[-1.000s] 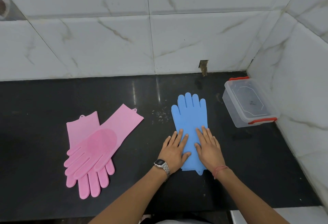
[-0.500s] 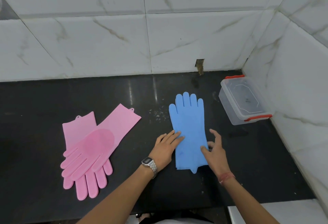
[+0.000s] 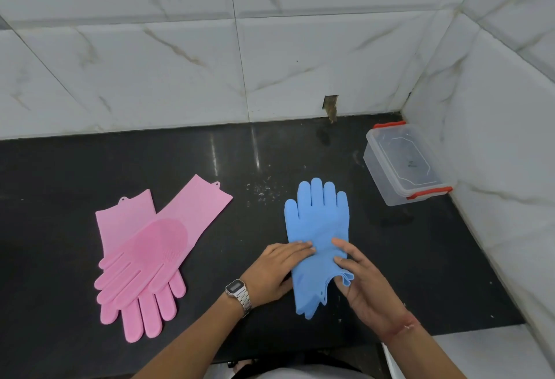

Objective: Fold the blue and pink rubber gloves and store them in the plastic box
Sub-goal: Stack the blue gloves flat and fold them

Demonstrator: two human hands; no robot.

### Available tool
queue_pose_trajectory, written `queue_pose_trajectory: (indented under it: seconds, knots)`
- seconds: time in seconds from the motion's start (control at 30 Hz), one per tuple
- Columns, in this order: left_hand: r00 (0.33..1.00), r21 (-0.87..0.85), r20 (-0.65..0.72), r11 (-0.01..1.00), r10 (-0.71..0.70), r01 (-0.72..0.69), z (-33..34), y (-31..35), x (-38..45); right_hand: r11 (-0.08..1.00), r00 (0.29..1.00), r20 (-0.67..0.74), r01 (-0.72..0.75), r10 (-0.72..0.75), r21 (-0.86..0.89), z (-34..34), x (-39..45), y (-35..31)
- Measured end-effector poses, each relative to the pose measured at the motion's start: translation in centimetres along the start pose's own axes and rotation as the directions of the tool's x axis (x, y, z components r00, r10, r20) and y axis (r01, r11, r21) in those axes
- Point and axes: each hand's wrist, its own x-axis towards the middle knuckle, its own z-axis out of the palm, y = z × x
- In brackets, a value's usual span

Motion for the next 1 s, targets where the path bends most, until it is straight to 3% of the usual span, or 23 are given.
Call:
queue_pose_trajectory:
  seconds: [0.13, 0.27, 0.33, 0.43, 0.5, 0.6, 0.63, 0.7, 1.0]
  knots:
    - [0.994, -0.071, -0.097, 0.996, -0.053, 0.046, 0.3, 0.6, 0.1, 0.994, 0.998, -0.035, -0.049, 0.052, 0.100, 0.1, -0.2, -0.8]
    - [0.986, -0.131, -0.073, 0.982, -0.149, 0.139, -0.2, 1.2, 0.5, 0.983, 0.989, -0.096, -0.097, 0.113, 0.159, -1.0, 0.5, -1.5]
    - [0.980, -0.155, -0.043, 0.970, -0.197, 0.188, -0.4, 1.5, 0.7, 0.996, 0.992, -0.086, -0.090, 0.091, 0.018, -1.4, 0.8, -1.5]
    - [0.967, -0.155, -0.017, 0.957, -0.252, 0.247, -0.5, 1.5, 1.1, 0.916, 0.990, -0.140, -0.024, -0.035, -0.400, -1.7, 1.4, -1.1]
    - [0.958, -0.177, -0.009, 0.943, -0.287, 0.281, -0.5, 1.5, 1.3, 0.796, 0.974, -0.182, -0.003, -0.134, -0.605, -2.2, 1.7, -0.8]
    - [0.950, -0.200, -0.024, 0.933, -0.311, 0.301, -0.7, 1.6, 1.6, 0.488, 0.936, -0.125, 0.056, -0.330, -0.871, -3.0, 1.9, -0.8]
    - [0.946, -0.218, -0.029, 0.926, -0.322, 0.309, -0.7, 1.6, 1.6, 0.404, 0.918, -0.094, 0.075, -0.384, -0.912, -3.2, 2.0, -0.9]
    - [0.937, -0.253, -0.038, 0.911, -0.346, 0.326, -0.6, 1.6, 1.8, 0.341, 0.885, -0.059, 0.117, -0.463, -0.933, -3.5, 2.3, -1.2]
    - [0.843, -0.503, -0.086, 0.754, -0.531, 0.423, -1.0, 1.6, 4.3, 0.380, 0.855, 0.043, 0.274, -0.517, -0.883, -2.8, 5.3, -3.1]
